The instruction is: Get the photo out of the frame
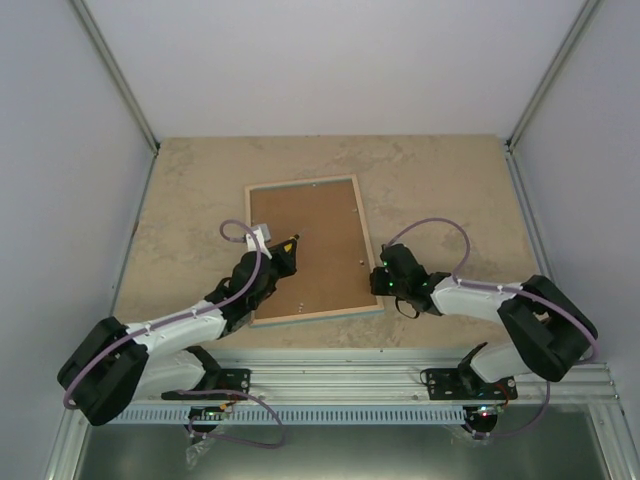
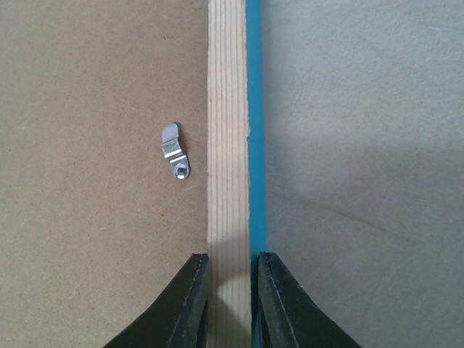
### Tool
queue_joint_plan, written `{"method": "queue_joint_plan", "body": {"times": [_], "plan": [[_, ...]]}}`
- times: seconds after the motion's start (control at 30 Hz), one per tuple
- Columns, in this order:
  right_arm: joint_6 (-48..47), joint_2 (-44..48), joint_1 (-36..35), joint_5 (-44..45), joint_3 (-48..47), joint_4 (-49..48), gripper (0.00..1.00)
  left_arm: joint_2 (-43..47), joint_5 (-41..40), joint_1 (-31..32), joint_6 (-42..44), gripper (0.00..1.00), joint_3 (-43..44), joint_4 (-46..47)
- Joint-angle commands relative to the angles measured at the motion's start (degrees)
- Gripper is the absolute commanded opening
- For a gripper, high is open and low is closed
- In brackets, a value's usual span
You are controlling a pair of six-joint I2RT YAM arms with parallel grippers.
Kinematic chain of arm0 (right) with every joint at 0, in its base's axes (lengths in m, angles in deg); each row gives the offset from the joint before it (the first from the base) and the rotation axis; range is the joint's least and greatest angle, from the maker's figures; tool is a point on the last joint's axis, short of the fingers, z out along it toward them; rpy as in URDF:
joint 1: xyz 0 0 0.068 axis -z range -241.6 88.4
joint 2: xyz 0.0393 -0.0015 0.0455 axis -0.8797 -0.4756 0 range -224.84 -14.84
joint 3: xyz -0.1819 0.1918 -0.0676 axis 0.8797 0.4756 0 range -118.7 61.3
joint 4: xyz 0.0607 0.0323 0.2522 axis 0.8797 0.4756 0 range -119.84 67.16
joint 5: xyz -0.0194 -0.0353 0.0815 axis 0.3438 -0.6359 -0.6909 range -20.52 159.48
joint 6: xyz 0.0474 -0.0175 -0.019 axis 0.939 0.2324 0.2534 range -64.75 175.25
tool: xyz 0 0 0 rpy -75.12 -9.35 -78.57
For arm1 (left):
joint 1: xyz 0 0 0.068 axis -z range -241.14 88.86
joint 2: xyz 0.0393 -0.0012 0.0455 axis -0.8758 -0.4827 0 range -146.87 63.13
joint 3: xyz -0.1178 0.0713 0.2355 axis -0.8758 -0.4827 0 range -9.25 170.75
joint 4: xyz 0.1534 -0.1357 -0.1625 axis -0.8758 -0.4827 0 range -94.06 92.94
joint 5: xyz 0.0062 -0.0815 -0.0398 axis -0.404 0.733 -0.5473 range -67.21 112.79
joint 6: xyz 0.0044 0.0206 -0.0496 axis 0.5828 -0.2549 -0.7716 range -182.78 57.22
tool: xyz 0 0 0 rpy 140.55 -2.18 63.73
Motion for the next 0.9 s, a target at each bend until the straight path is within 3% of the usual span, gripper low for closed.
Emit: {"method": "queue_joint_plan", "body": {"times": [0.0, 0.33, 0.87], "plan": [[-3.85, 0.99, 0.78, 0.62, -1.02, 10.00, 0.23, 0.16, 2.51, -1.30, 1.05, 0.00, -0.82, 1.73], [-15.33, -0.47, 8.37, -7.07, -9.96, 11.03, 0.43, -0.19, 10.06, -5.16, 2.89, 0.00, -1.41, 4.97], [-24.82, -21.56, 15.28, -10.82, -30.86, 11.42, 0.43, -4.18, 13.99, -5.81, 9.05, 0.00, 2.93, 3.35]]}}
